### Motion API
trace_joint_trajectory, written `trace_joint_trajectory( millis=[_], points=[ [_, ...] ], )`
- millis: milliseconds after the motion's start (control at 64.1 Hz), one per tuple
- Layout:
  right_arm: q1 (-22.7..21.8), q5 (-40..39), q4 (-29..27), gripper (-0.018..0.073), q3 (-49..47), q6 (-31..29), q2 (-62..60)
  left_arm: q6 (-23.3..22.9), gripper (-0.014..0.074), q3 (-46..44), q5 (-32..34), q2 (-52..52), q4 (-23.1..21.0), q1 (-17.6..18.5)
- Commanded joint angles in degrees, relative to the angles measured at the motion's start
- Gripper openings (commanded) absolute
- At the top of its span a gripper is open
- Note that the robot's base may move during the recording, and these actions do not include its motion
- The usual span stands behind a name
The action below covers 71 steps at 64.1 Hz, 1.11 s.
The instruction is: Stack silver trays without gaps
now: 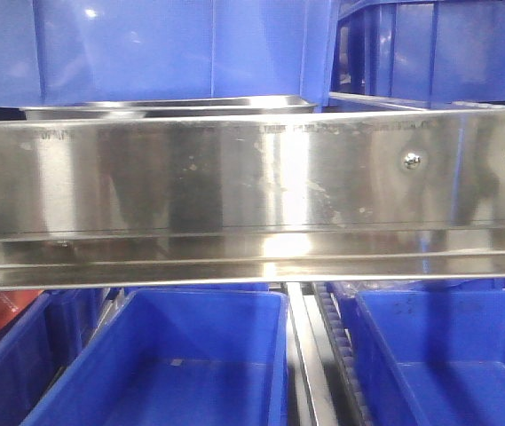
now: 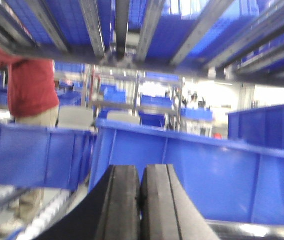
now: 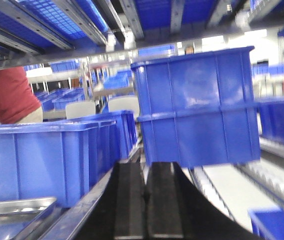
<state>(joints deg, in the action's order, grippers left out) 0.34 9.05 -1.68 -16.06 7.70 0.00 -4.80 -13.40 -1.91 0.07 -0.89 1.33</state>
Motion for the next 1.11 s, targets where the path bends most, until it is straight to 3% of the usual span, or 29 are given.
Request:
trace_joint_trajectory(
  millis=[0, 172, 296, 359, 515, 717, 795, 858, 967, 1092],
  points=[
    [-0.15, 8.06, -0.64, -0.0078, -3.38, 0.25, 0.0, -0.54, -0.0016, -1.3, -3.37, -0.07, -0.35, 0.21],
    [0.64, 10.96, -5.9, -0.0078, -4.95, 0.25, 0.0, -0.54, -0.0016, -1.67, -3.6, -0.07, -2.4, 0.21],
    [2.76, 12.11, -9.48, -0.0078, -5.31, 0.25, 0.0, -0.54, -0.0016, -2.59, -3.1, -0.07, -9.11, 0.21],
    [4.09, 14.97, -9.46, -0.0078, -6.36, 0.25, 0.0, -0.54, -0.0016, -3.93, -6.1, -0.07, -9.24, 0.21],
    [6.18, 24.84, -9.34, -0.0078, -11.93, -1.63, 0.0, 2.04, -0.0016, -11.34, -21.4, 0.19, -8.89, 0.21],
    [6.35, 34.01, -9.34, -0.0078, -20.98, -5.76, 11.43, 2.34, -0.0016, -23.59, -33.84, 9.81, -12.27, 0.21],
    [6.35, 36.5, -9.5, -0.0078, -24.49, -6.03, 16.72, 6.4, -0.0016, -27.78, -39.24, 14.53, -12.54, 0.21],
    [6.44, 37.4, -9.64, -0.0078, -27.3, -6.17, 21.13, 9.28, -0.0016, -30.05, -40.41, 17.24, -13.37, 0.21],
    [6.81, 35.81, -9.97, -0.0078, -31.37, -6.42, 27.87, 9.18, -0.0016, -32.84, -40.85, 21.63, -16.22, 0.21],
    [6.91, 37.33, -15.29, -0.0078, -36.01, -6.96, 36.16, 9.18, -0.0016, -35.14, -43.2, 28.55, -20.71, 0.21]
  ],
)
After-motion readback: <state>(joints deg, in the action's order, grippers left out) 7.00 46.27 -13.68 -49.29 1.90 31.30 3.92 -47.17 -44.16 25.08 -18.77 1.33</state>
